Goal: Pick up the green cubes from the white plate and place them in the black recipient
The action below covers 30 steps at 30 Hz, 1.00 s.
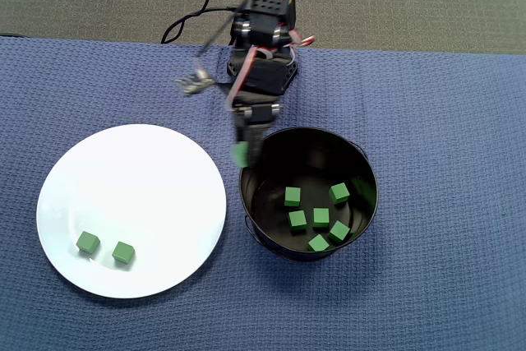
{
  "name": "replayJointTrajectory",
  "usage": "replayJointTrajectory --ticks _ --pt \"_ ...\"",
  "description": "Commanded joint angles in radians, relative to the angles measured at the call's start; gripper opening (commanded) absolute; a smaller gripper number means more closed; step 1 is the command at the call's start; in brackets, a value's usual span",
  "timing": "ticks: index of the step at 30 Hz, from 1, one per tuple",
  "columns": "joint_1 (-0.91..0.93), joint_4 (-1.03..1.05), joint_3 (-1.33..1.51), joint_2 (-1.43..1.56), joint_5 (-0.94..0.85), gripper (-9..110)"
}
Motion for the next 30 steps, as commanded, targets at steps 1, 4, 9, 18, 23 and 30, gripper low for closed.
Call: replayJointTrajectory --ticks 1,4,9,18,23,30 --pt "-0.167 0.015 -0.069 0.064 0.114 0" --pt "-0.253 0.018 -0.075 0.043 0.092 44" --pt "-0.078 -0.014 -0.253 -0.043 0.057 45" --pt "0.466 -0.428 -0.341 -0.318 -0.345 12" --pt "0.598 -0.879 -0.141 -0.491 -0.586 13" --pt "0.638 -0.983 -0.186 -0.699 -0.606 18"
